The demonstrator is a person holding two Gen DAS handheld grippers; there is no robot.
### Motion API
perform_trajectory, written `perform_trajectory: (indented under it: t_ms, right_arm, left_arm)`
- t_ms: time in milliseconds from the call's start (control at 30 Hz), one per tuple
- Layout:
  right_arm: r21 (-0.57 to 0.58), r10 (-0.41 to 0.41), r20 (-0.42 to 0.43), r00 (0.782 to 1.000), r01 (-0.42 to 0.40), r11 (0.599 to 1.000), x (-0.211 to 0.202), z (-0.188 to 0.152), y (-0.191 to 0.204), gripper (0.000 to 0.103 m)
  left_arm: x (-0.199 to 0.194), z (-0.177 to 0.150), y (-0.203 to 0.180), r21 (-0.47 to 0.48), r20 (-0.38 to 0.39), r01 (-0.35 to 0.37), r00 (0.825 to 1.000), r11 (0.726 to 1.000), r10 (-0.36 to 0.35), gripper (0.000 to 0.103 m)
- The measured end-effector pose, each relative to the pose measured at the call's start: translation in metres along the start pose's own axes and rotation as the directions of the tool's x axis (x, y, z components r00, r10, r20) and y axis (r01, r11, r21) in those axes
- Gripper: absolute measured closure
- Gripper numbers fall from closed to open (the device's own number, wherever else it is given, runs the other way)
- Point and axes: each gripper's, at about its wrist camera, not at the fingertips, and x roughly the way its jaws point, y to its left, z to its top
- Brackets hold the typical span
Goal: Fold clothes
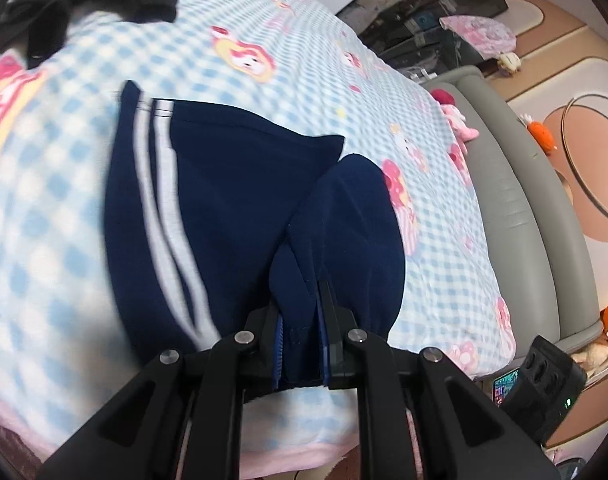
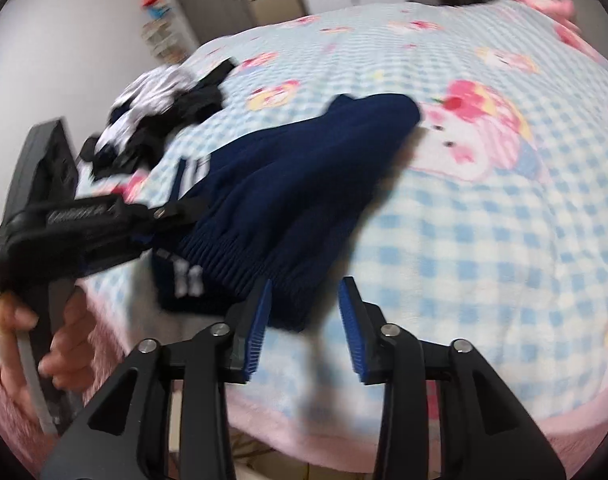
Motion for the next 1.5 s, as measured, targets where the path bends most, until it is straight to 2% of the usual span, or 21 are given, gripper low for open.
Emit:
perform_trajectory:
  t_ms: [100,200,300,433,533,700,900,1133,1200,1300,1367,1467,1500]
  right_arm:
    - [-0.071,0.018,0.003,1.0,-0.018,0.997,0.008,-0.001,0.023,0.058]
    - [-0.087,-0.029,0.013,0.999,0.03,0.996,0.021,0.004,0.034,0.053]
    - [-0.072,-0.058,-0.01,0.998,0.058,0.996,0.04,0.008,0.033,0.053]
    - [-0.004,-0.161,-0.01,0.987,0.161,0.987,0.046,0.007,0.02,0.053]
    - [0.083,-0.178,-0.031,0.983,0.18,0.98,0.041,0.003,-0.004,0.053]
    - [0.117,-0.181,-0.056,0.982,0.187,0.975,0.035,-0.008,-0.019,0.055]
    - [0.093,-0.213,-0.074,0.974,0.22,0.971,0.032,-0.011,-0.018,0.055]
    - [0.002,-0.26,-0.088,0.961,0.262,0.965,0.04,-0.014,-0.004,0.051]
    - [0.009,-0.252,-0.085,0.964,0.254,0.967,0.038,-0.014,-0.005,0.051]
    - [0.002,-0.238,-0.075,0.968,0.239,0.971,0.031,-0.011,-0.003,0.052]
    - [-0.02,-0.234,-0.066,0.97,0.233,0.972,0.026,-0.01,0.002,0.052]
    - [-0.093,-0.24,-0.048,0.97,0.235,0.968,0.015,-0.006,0.019,0.052]
    - [-0.104,-0.236,-0.047,0.971,0.23,0.968,0.011,-0.006,0.023,0.052]
  left_arm:
    - [-0.002,0.003,0.012,-0.038,-0.005,0.035,0.999,0.999,-0.036,0.089]
    - [0.0,0.006,0.005,-0.017,-0.003,0.034,0.999,0.999,-0.034,0.089]
    - [0.002,0.005,0.0,-0.011,0.0,0.034,0.999,0.999,-0.034,0.089]
    - [0.004,0.0,0.006,-0.007,-0.004,-0.004,1.0,1.0,0.004,0.089]
    - [0.007,-0.004,0.016,-0.011,-0.011,-0.044,0.999,0.999,0.044,0.089]
    - [0.01,-0.009,0.025,-0.017,-0.024,-0.076,0.997,0.997,0.076,0.089]
    - [-0.003,-0.011,0.021,0.015,0.005,-0.09,0.996,0.996,0.09,0.089]
    - [-0.021,-0.02,0.008,0.092,0.061,-0.141,0.989,0.986,0.136,0.089]
    - [-0.021,-0.022,0.009,0.097,0.052,-0.125,0.991,0.987,0.121,0.089]
    - [-0.008,-0.025,0.019,0.1,-0.017,-0.115,0.993,0.988,0.117,0.089]
    - [0.002,-0.027,0.033,0.068,-0.046,-0.122,0.991,0.99,0.125,0.089]
    - [0.001,-0.027,0.043,0.018,-0.044,-0.082,0.996,0.997,0.082,0.089]
    - [-0.001,-0.025,0.041,0.027,-0.042,-0.086,0.995,0.996,0.087,0.089]
